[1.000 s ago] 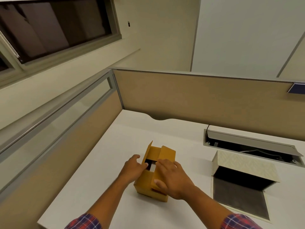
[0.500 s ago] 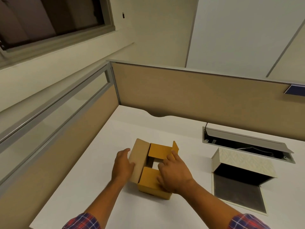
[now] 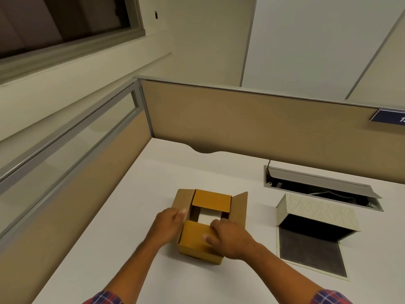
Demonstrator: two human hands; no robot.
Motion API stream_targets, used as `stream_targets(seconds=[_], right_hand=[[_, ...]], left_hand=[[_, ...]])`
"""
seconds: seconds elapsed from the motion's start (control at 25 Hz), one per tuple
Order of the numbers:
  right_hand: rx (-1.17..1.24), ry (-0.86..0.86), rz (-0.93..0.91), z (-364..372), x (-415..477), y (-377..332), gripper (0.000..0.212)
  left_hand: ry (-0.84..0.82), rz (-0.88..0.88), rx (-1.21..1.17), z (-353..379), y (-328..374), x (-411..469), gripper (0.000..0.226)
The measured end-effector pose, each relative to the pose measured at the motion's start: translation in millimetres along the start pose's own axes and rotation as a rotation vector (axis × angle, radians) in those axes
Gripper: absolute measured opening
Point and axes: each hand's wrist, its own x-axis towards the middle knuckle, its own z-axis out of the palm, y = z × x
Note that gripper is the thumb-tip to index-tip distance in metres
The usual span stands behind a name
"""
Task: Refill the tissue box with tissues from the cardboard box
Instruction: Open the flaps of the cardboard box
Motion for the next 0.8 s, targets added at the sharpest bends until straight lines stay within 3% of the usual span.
stream_targets(seconds=[0.12,0.28,0.4,0.56,0.8], right_hand=[[0.335,0.000,0.011,0.5,-4.4,3.8,0.057],[0.449,-0.173,0.023,3.5,-6.6,6.8,0.070],[0.181,-0.091,-0.008,8.9,0.2,7.3,0.058],[-0.063,0.009,-0.006,6.5,13.6,12.1,0.050],[0.086,0.160,0.049,-10.4,43.2,29.0,0.076]], left_hand=[[-0.185,-0.039,-0.093,-8.6,-7.3,-1.4,0.027],[-0.416,-0.087,-0.027,-11.6,-20.5,1.0,0.106],[-0.529,-0.050,0.069,-14.5,-28.8,2.4,0.134],[-0.527,-0.009,0.158,-10.0,-36.9,3.2,0.141],[-0.452,0.023,0.228,-4.2,-42.4,0.1,0.140]])
